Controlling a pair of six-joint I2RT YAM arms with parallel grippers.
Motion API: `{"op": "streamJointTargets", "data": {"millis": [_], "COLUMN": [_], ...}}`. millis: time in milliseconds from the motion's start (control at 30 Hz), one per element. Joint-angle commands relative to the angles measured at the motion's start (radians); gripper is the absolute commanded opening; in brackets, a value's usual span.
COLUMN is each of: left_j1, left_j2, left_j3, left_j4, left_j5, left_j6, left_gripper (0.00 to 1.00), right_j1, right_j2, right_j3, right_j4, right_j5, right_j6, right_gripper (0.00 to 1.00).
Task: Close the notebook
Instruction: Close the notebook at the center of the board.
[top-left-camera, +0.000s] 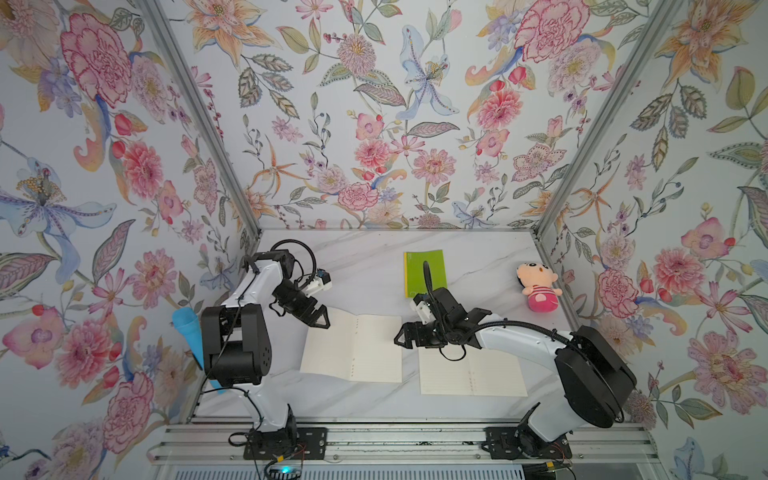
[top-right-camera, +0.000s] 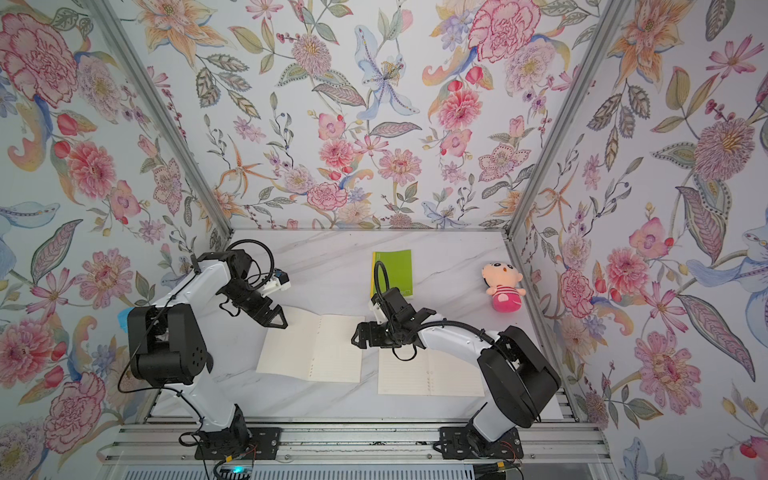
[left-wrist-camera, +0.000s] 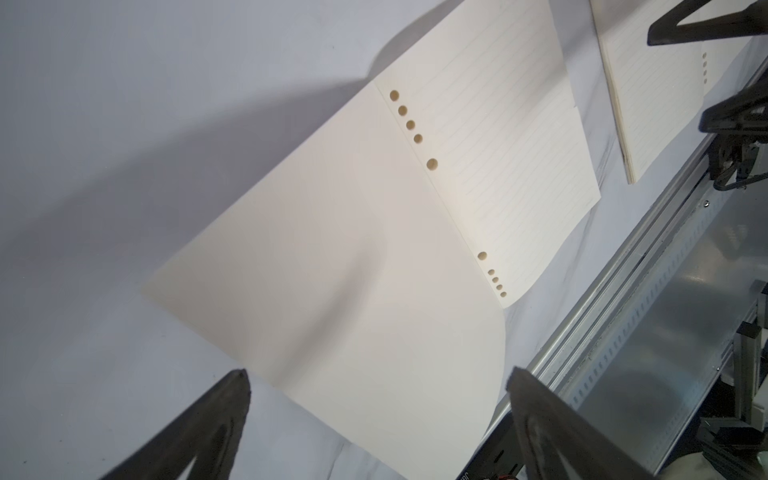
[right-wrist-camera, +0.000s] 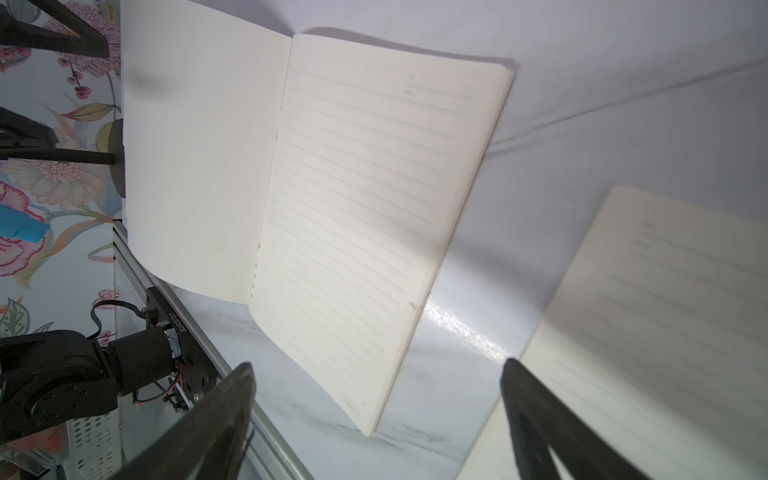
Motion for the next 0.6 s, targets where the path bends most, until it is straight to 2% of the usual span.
{"op": "streamJointTargets", "data": {"millis": [0, 167, 400, 567], "left_j1": [-0.005, -0.006, 0.023, 0.038], "left_j2": [0.037, 0.053, 0.034, 0.051], "left_j3": [-0.041, -0.056, -0.006, -0.048], "left_j4": [0.019, 0.038, 0.035, 0.086], "left_j5": [-0.025, -0.031, -0.053, -0.101], "left_j6": [0.026, 0.017, 0.014, -0.006], "left_gripper": [1.0, 1.0, 1.0, 1.0], "right_j1": [0.014, 0.016, 0.015, 0.018], "right_j2": [0.026, 0.037, 0.056, 0.081], "right_j3": [0.012, 0.017, 0.023, 0.041], "right_j4": [0.012, 0.014, 0.013, 0.014], "right_j5": [-0.014, -0.018, -0.022, -0.026], "right_j6": [0.003, 0.001, -0.001, -0.005], "right_gripper": [0.92, 0.92, 0.92, 0.92]}}
